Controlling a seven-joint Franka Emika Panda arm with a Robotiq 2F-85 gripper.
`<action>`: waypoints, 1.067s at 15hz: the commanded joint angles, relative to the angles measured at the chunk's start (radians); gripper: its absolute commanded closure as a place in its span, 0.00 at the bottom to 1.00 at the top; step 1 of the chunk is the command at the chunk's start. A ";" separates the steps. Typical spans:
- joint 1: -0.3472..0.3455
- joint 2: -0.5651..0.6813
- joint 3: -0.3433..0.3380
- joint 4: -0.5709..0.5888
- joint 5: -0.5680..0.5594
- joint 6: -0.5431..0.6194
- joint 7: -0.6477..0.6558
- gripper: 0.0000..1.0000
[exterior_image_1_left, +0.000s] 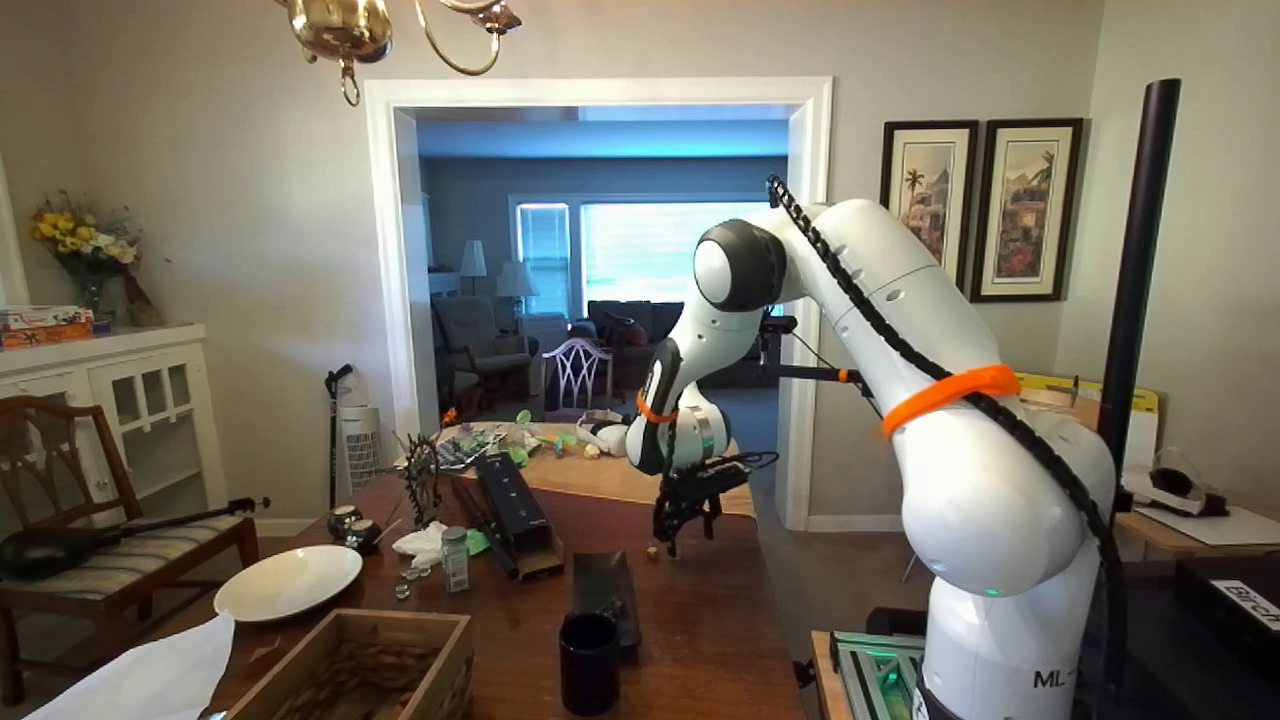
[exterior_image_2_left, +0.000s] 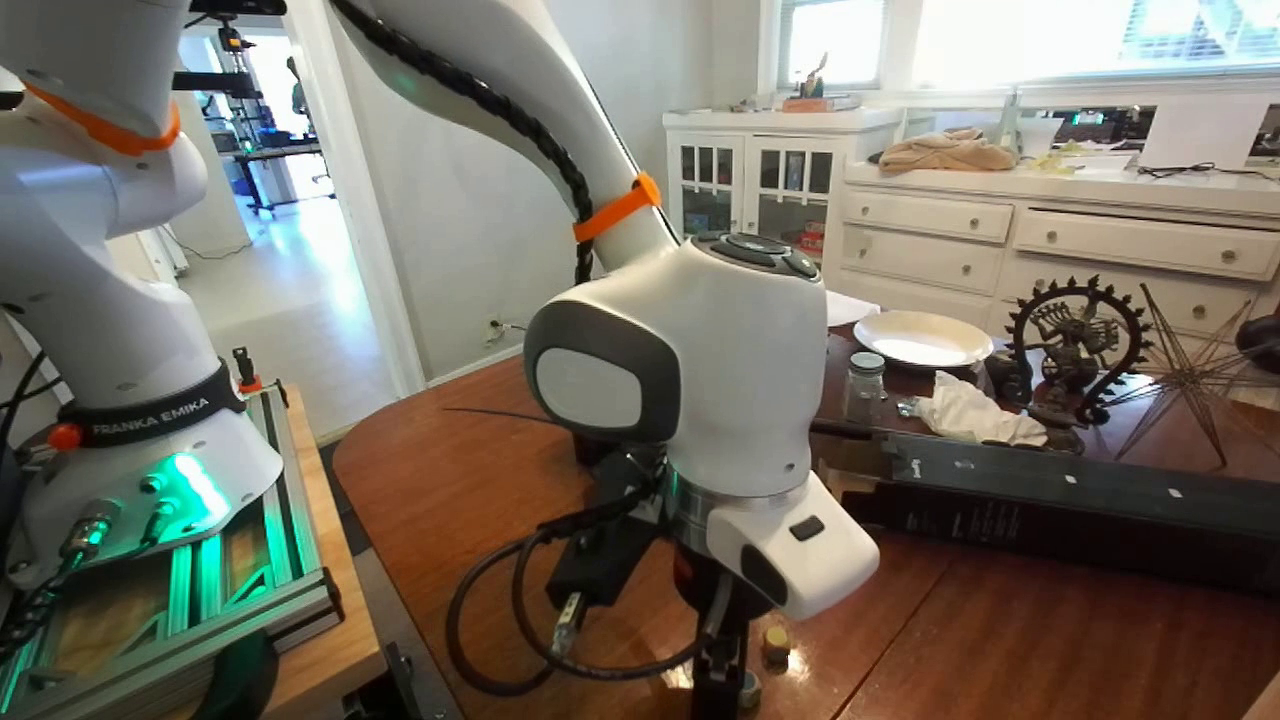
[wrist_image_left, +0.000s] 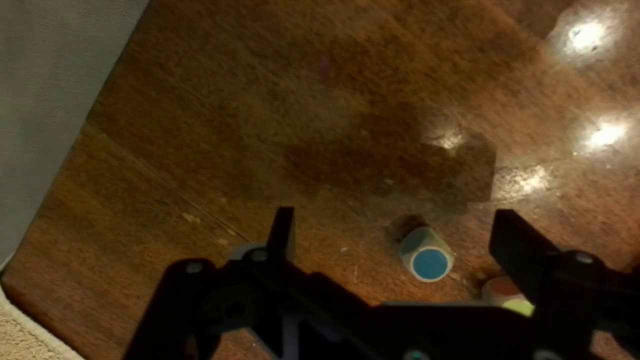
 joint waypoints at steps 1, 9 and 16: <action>-0.040 0.020 0.052 0.016 0.033 0.036 0.008 0.00; -0.071 0.044 0.096 0.044 0.039 0.067 0.009 0.35; -0.088 0.060 0.108 0.061 0.036 0.077 0.011 0.88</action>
